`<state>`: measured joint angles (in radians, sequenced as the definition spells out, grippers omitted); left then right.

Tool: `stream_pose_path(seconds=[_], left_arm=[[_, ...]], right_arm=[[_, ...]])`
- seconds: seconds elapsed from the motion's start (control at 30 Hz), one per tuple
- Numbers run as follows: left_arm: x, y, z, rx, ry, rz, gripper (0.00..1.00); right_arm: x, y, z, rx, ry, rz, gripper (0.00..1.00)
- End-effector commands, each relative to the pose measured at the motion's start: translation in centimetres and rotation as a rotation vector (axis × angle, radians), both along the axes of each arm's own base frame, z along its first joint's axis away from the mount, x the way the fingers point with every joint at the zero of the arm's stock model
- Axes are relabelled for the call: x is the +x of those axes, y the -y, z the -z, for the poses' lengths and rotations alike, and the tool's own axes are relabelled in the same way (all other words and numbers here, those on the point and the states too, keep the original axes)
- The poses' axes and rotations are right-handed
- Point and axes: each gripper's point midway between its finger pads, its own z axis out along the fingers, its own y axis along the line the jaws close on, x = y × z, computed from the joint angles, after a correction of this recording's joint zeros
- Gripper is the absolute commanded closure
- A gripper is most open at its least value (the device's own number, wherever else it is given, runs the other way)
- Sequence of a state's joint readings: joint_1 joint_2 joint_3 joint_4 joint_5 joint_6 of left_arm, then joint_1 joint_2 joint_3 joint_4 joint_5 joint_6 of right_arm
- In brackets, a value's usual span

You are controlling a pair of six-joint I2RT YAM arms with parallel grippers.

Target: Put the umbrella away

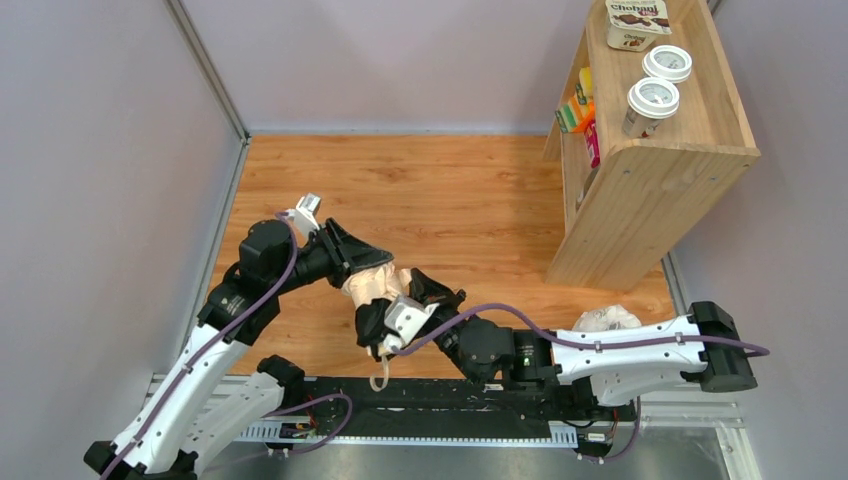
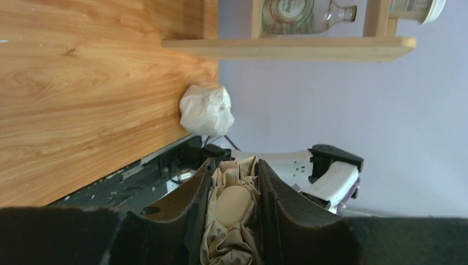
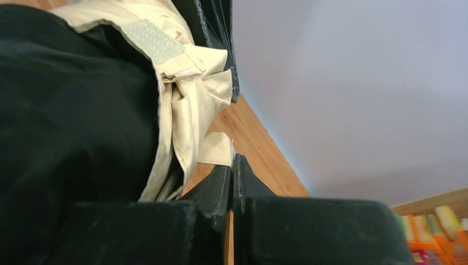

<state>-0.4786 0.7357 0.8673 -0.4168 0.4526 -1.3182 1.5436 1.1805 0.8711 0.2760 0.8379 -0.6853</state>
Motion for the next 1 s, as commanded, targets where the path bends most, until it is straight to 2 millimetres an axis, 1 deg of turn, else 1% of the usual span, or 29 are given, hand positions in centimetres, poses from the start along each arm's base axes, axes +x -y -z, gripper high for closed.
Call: stream_pose_path(seconds=[0.0, 0.07, 0.1, 0.13, 0.17, 0.2, 0.27, 0.3, 0.33, 0.43, 0.47, 0.5, 0.53, 0.57, 0.63, 0.7, 0.73, 0.77, 0.8, 0.83, 0.9, 0.97], left_arm=[[-1.8, -1.8, 4.5, 0.203, 0.004, 0.029, 1.0], [-2.0, -1.7, 4.7, 0.23, 0.041, 0.058, 1.0], [-2.2, -2.3, 5.3, 0.275, 0.016, 0.051, 1.0], [-2.1, -2.8, 5.5, 0.322, 0.037, 0.049, 1.0], [-2.0, -3.7, 5.8, 0.381, 0.016, 0.018, 1.0], [-2.1, -4.1, 6.1, 0.409, 0.016, 0.013, 1.0], [-2.0, -4.6, 6.5, 0.441, 0.004, -0.002, 1.0], [-1.9, -4.9, 7.2, 0.461, -0.026, -0.015, 1.0], [-1.8, -4.9, 7.4, 0.461, -0.045, -0.023, 1.0], [-0.6, -4.3, 8.1, 0.472, -0.058, -0.019, 1.0], [-0.4, -4.2, 8.0, 0.481, -0.047, -0.01, 1.0], [0.0, -3.8, 8.5, 0.497, -0.072, 0.006, 1.0], [0.4, -3.7, 8.3, 0.51, -0.056, 0.019, 1.0], [0.8, -3.7, 8.6, 0.537, -0.062, 0.023, 1.0], [1.5, -3.9, 8.2, 0.593, -0.028, 0.023, 1.0], [2.4, -3.7, 7.8, 0.62, 0.02, 0.03, 1.0], [3.2, -3.4, 7.5, 0.63, 0.051, 0.039, 1.0], [3.5, -3.2, 7.3, 0.64, 0.073, 0.047, 1.0], [4.3, -3.2, 7.1, 0.676, 0.115, 0.05, 1.0], [4.5, -3.0, 6.8, 0.698, 0.163, 0.067, 1.0], [5.2, -2.5, 6.2, 0.704, 0.252, 0.081, 1.0], [6.0, -3.0, 5.6, 0.736, 0.326, 0.055, 1.0]], right_arm=[[0.3, 2.5, -5.9, 0.085, 0.104, 0.172, 1.0], [0.1, 1.6, -6.0, 0.044, 0.131, 0.172, 1.0], [-0.1, 1.2, -6.0, 0.019, 0.147, 0.163, 1.0], [-0.6, 0.7, -5.9, -0.006, 0.16, 0.142, 1.0], [-1.0, 0.4, -5.9, -0.024, 0.168, 0.12, 1.0], [-1.4, 0.1, -5.9, -0.041, 0.175, 0.095, 1.0], [-1.5, -0.3, -6.2, -0.081, 0.198, 0.079, 1.0], [-1.8, -0.7, -6.2, -0.103, 0.205, 0.066, 1.0], [-2.2, -1.3, -6.2, -0.128, 0.206, 0.042, 1.0], [-3.3, -2.7, -5.9, -0.201, 0.232, -0.002, 1.0], [-3.6, -3.2, -5.5, -0.23, 0.244, -0.013, 1.0], [-3.7, -3.4, -4.9, -0.254, 0.255, -0.013, 1.0], [-3.9, -3.7, -4.5, -0.278, 0.264, -0.011, 1.0], [-3.9, -4.0, -3.8, -0.312, 0.278, -0.004, 1.0], [-3.8, -4.3, -2.6, -0.35, 0.313, 0.011, 1.0], [-3.2, -4.5, -2.1, -0.337, 0.354, 0.049, 1.0], [-2.9, -4.6, -1.4, -0.353, 0.38, 0.064, 1.0], [-2.7, -4.8, -0.8, -0.36, 0.403, 0.072, 1.0], [-2.5, -4.8, -0.3, -0.359, 0.437, 0.088, 1.0], [-2.4, -5.0, 0.1, -0.371, 0.474, 0.097, 1.0], [-1.8, -5.0, 0.5, -0.386, 0.499, 0.138, 1.0], [-1.6, -5.1, 0.0, -0.361, 0.527, 0.171, 1.0]])
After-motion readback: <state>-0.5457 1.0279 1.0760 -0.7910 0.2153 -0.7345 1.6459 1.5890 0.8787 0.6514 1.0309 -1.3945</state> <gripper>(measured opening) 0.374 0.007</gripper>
